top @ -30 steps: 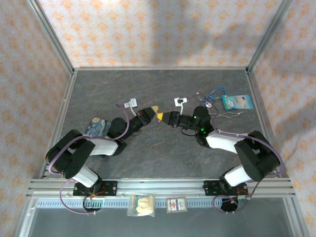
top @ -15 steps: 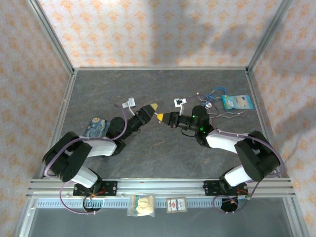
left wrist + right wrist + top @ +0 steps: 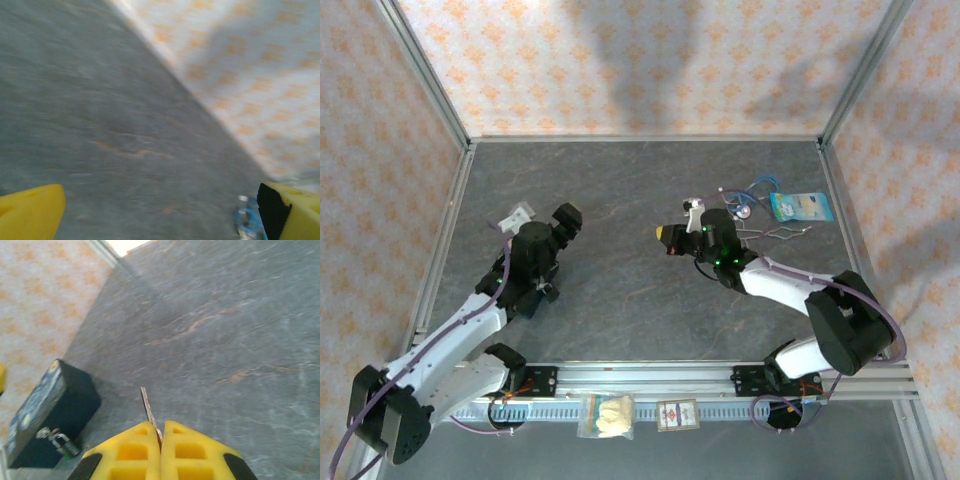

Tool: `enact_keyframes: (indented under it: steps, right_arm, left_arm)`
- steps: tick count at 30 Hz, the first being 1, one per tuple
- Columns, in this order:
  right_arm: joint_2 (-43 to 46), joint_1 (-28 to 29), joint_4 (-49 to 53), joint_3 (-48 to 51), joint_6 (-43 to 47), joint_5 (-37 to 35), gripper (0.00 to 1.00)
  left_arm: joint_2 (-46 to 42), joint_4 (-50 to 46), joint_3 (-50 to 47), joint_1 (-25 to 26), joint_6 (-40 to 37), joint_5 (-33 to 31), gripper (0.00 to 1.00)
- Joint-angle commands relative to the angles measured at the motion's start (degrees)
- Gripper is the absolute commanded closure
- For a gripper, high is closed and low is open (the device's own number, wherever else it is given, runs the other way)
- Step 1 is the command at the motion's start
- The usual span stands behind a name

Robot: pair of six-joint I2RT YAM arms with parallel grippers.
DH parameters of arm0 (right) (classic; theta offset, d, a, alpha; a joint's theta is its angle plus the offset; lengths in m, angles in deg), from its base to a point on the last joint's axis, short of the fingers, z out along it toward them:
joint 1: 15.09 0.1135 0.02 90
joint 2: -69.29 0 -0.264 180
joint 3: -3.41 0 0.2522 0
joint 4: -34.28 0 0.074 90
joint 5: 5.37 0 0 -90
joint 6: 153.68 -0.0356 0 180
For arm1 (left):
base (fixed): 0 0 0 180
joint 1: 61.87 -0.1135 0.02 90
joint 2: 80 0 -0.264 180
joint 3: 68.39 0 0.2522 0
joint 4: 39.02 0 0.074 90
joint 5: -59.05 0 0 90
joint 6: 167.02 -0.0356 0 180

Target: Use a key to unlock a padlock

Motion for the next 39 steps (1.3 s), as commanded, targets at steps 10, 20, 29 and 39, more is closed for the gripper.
enact_keyframes:
  steps: [10,20,29,39]
  right_arm:
    - [3.1,0.2,1.6,0.0,2.0,-6.2,1.00]
    - [5.4,0.1,1.4,2.8,2.9,-7.8,1.00]
    - [6.8,0.1,2.9,2.4,3.9,-8.2,1.00]
    - [6.0,0.0,3.3,1.2,3.6,-8.5,1.00]
  left_arm:
    - [-4.8,-48.7,4.2,-5.3,11.6,-18.2,0.01]
    - [-7.8,-46.3,-2.1,-14.5,15.3,-11.7,0.01]
    - [-1.0,-29.2,-6.8,-14.9,13.6,-3.2,0.01]
    - [13.4,-5.8,-4.7,-13.4,5.9,3.0,0.01]
